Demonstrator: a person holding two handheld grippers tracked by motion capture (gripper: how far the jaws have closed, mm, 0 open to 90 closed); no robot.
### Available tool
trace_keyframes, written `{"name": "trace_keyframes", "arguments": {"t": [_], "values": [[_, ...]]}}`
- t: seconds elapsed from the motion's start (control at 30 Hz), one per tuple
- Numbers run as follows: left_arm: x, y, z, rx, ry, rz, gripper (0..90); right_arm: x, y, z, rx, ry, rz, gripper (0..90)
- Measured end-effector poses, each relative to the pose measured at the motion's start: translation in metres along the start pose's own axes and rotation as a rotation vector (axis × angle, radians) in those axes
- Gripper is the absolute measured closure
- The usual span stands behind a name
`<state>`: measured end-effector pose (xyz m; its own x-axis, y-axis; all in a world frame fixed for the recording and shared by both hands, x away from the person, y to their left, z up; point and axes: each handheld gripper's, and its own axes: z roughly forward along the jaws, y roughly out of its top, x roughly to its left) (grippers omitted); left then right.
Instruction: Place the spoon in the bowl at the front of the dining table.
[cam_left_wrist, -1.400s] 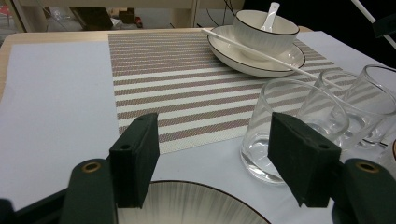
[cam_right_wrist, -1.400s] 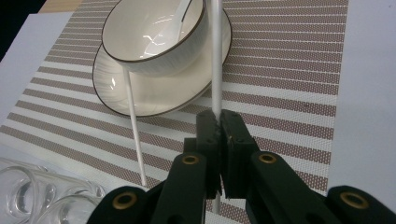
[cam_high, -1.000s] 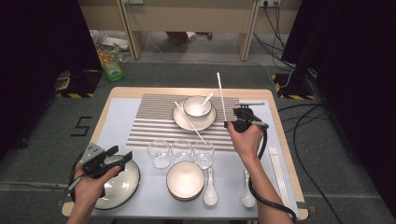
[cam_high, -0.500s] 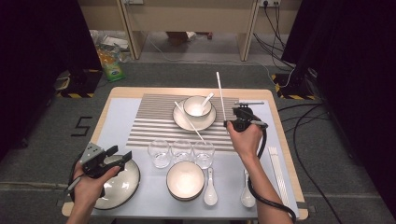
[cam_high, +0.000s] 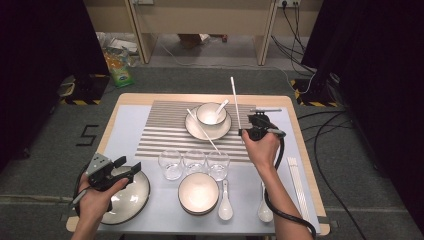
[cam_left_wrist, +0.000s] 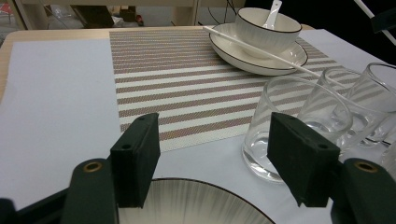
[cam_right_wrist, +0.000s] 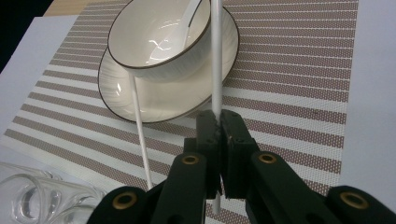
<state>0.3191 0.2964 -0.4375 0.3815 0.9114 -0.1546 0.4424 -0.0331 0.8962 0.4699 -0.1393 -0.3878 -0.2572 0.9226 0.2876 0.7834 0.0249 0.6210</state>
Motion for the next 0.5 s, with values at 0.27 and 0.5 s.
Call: {"name": "trace_keyframes", "arguments": {"t": [0.27, 0.5], "values": [[0.001, 0.0005, -0.0009, 0.0, 0.002, 0.003, 33.9, 0.0018, 0.0014, 0.0014, -0.004, 0.006, -0.001, 87.3], [0.0013, 0.0009, -0.0011, -0.003, 0.001, 0.002, 33.9, 0.0036, 0.002, 0.0025, -0.004, 0.009, 0.003, 87.4]]}}
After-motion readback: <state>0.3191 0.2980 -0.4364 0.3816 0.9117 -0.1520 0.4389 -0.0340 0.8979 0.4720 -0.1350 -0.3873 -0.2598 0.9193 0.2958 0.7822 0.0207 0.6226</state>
